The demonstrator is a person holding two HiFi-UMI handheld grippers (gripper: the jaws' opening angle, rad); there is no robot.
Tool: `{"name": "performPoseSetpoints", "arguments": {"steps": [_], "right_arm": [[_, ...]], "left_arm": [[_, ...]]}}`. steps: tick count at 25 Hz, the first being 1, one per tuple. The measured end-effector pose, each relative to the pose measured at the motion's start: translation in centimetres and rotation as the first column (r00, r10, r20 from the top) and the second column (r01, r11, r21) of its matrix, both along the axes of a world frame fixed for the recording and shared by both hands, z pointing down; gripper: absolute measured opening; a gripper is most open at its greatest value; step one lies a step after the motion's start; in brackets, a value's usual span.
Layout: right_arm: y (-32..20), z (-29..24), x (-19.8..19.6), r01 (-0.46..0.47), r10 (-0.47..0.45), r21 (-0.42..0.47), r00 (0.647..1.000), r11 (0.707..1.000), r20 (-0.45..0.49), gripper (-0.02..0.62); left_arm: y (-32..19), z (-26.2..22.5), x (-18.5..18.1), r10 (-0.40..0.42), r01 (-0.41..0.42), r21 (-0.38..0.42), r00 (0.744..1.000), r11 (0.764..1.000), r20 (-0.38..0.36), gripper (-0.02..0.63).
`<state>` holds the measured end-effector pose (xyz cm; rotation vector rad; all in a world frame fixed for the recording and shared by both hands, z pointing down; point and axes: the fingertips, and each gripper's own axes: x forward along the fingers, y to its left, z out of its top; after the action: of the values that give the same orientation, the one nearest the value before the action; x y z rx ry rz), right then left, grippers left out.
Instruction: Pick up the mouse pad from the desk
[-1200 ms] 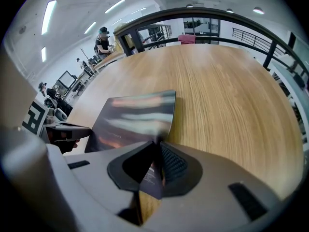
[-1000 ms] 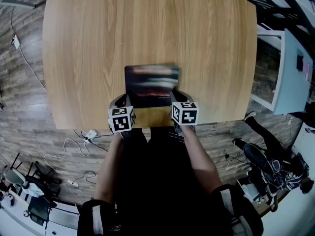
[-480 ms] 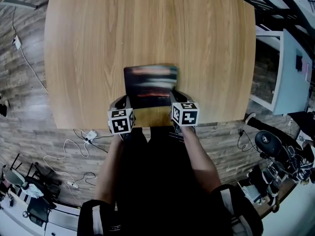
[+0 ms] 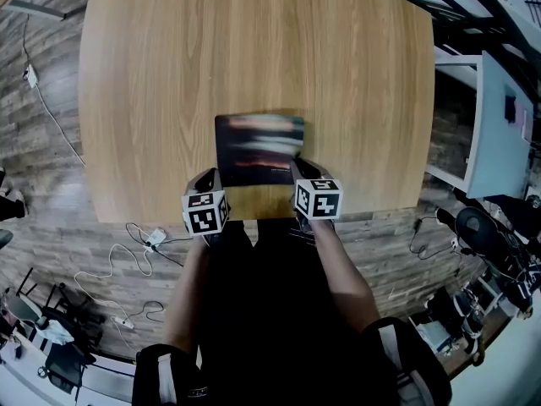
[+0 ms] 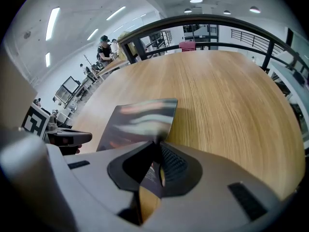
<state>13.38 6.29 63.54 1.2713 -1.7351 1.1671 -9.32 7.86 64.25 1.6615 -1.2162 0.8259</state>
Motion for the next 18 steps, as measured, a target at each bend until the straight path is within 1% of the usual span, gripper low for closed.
{"name": "performPoseSetpoints", "arguments": {"steps": [8, 18], "right_arm": [[-0.2, -0.6, -0.3, -0.002, 0.002, 0.02, 1.0, 1.0, 0.008, 0.06], [0.1, -2.0, -1.1, 0.012, -0.013, 0.053, 1.0, 0.998, 0.014, 0.058]], "left_arm": [[0.2, -0.5, -0.4, -0.01, 0.01, 0.015, 1.0, 1.0, -0.004, 0.021], [-0.2, -1.9, 0.3, -0.004, 0.006, 0.063, 1.0, 0.998, -0.025, 0.023]]}}
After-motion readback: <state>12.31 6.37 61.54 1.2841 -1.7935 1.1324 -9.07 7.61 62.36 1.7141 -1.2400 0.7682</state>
